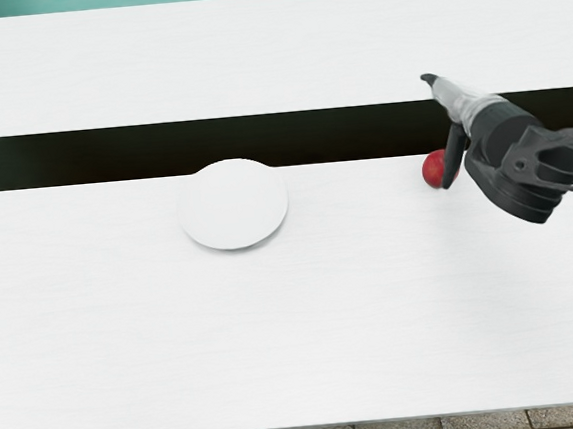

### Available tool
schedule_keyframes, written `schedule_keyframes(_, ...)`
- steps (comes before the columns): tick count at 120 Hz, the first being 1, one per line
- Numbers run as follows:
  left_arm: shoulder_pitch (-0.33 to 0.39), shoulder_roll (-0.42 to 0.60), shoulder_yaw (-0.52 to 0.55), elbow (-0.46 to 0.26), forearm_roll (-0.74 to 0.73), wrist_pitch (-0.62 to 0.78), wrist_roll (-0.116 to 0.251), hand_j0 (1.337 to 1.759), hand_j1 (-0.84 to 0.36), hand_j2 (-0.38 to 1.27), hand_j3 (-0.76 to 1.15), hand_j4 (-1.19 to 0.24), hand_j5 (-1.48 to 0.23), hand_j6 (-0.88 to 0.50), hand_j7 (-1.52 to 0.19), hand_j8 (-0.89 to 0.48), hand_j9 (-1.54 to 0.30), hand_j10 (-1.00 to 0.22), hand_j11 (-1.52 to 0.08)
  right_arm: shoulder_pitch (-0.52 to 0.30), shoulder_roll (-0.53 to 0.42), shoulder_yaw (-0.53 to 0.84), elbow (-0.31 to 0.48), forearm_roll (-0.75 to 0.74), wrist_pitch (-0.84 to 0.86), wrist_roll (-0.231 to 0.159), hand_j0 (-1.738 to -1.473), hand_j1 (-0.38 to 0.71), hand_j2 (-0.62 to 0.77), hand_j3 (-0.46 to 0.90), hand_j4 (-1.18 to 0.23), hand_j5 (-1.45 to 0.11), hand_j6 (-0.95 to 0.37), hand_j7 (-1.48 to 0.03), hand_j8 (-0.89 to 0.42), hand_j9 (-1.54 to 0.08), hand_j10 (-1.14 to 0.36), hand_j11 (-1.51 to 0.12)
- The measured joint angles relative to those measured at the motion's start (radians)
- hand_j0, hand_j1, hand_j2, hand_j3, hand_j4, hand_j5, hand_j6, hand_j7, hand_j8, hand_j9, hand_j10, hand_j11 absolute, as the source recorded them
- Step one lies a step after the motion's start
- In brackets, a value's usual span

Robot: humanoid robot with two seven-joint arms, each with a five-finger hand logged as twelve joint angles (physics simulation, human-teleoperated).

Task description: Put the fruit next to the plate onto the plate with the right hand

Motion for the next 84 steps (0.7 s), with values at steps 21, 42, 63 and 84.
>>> schedule_keyframes(21, 0.0, 0.0, -0.001, 0.0, 0.0, 0.0, 0.0, 1.658, 0.34, 0.0, 0.0, -0.01, -0.01, -0.01, -0.01, -0.01, -0.01, -0.01, -0.01, -0.012, 0.026, -0.016, -0.02, 0.008, -0.017, 0.0, -1.658, -0.28, -0.01, 0.0, -0.06, -0.07, -0.06, -0.07, -0.06, -0.07, -0.06, -0.07)
schedule_keyframes(42, 0.0, 0.0, -0.001, 0.0, 0.0, 0.0, 0.0, 1.658, 0.34, 0.0, 0.0, -0.01, -0.01, -0.01, -0.01, -0.01, -0.01, -0.01, -0.01, -0.024, 0.04, -0.042, -0.025, 0.042, -0.019, 0.0, -1.658, -0.27, -0.01, 0.0, -0.07, -0.09, -0.07, -0.09, -0.07, -0.09, -0.07, -0.09)
schedule_keyframes(63, -0.001, 0.0, 0.001, -0.003, 0.0, 0.0, 0.0, 1.658, 0.34, 0.0, 0.0, -0.01, -0.01, -0.01, -0.01, -0.01, -0.01, -0.01, -0.01, -0.026, 0.061, -0.086, -0.068, 0.066, -0.031, 0.0, -1.658, -0.26, -0.01, 0.0, -0.08, -0.1, -0.08, -0.1, -0.08, -0.1, -0.08, -0.1)
schedule_keyframes(84, -0.002, 0.0, 0.002, -0.005, 0.0, 0.0, 0.0, 1.658, 0.34, 0.0, 0.0, -0.01, -0.01, -0.01, -0.01, -0.01, -0.01, -0.01, -0.01, -0.028, 0.088, -0.107, -0.128, 0.07, -0.033, 0.0, -1.658, -0.26, -0.01, 0.0, -0.08, -0.1, -0.08, -0.1, -0.08, -0.1, -0.08, -0.1)
